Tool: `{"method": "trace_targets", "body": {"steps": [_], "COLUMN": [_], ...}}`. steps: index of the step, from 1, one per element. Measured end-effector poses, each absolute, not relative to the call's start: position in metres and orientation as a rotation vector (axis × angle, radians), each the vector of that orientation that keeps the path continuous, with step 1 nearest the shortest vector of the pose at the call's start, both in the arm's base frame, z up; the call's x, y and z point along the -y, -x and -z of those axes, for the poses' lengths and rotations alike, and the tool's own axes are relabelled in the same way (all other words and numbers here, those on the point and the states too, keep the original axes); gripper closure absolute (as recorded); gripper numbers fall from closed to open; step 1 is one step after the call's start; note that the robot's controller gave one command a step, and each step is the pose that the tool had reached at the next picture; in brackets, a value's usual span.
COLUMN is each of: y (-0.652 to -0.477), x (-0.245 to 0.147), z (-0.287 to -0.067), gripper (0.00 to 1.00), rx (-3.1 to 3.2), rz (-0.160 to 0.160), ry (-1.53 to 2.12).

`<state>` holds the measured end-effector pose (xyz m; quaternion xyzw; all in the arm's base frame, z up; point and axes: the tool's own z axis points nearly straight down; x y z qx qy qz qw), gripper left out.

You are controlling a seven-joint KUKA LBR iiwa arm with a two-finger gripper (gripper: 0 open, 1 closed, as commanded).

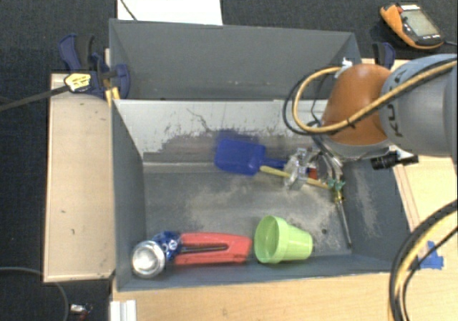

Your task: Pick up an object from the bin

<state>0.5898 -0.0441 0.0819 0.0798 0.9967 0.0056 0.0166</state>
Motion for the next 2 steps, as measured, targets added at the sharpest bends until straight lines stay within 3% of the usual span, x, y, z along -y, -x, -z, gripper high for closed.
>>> {"method": "trace_targets", "body": {"steps": [1, 2], "y": [-0.590, -0.560], "x": [0.044, 0.020], "z": [-0.082, -0.172], "gripper": [1.00, 0.00], "rx": [-3.098, -3.107], "rz": [-0.017, -0.013], "ry": [-0.248, -0.049]}}
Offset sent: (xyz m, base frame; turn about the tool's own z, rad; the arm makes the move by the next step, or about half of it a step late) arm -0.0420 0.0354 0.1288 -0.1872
